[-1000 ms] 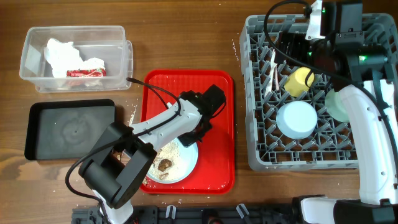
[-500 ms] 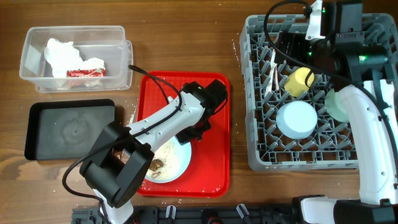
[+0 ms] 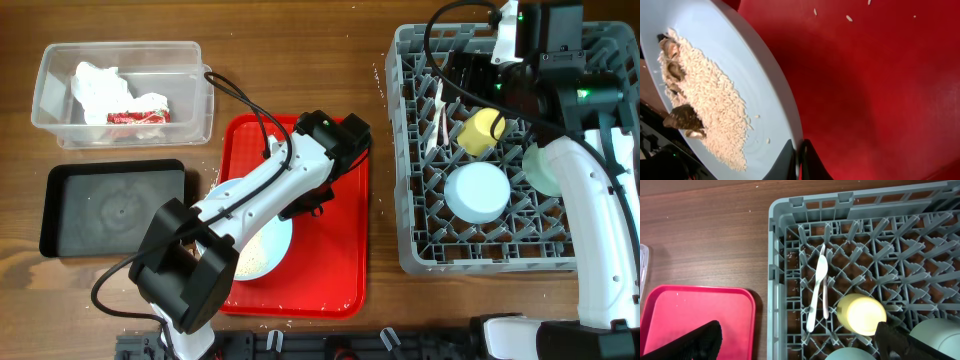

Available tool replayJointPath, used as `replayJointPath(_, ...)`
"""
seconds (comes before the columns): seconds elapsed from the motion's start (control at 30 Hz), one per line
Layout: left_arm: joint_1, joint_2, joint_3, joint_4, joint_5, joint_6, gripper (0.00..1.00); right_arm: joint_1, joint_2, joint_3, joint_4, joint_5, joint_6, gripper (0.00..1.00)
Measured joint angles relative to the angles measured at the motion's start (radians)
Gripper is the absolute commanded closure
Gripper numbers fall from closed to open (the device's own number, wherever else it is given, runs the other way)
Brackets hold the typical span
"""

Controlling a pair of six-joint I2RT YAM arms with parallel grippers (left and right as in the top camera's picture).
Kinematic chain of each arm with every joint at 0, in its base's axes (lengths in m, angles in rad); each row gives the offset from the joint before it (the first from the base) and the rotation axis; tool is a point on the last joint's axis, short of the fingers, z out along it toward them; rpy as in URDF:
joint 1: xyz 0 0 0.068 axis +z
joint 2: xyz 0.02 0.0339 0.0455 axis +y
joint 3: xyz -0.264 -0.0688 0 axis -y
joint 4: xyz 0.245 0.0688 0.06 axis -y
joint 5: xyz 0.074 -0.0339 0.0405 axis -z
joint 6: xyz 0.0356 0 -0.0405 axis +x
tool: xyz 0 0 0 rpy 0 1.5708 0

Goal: Sort waste into correct bins and load items into the dishwasher rack
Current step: 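Lift the plate with the left gripper and carry it over the black tray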

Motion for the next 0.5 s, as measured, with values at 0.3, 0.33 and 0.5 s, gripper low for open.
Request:
replayJointPath(0.3,0.108,0.000,0.039,-0.053,-0.062,0.121,0.96,0.000,0.000,0.000,0.000,0.000,0.000,0.00)
replayJointPath(0.33,0.129,0.000,0.049,-0.054,-0.069,0.135,0.96,0.000,0.000,0.000,0.000,0.000,0.000,0.00)
replayJointPath(0.5,0.287,0.000,0.111,-0.043,-0.136,0.217,0.96,0.000,0.000,0.000,0.000,0.000,0.000,0.00)
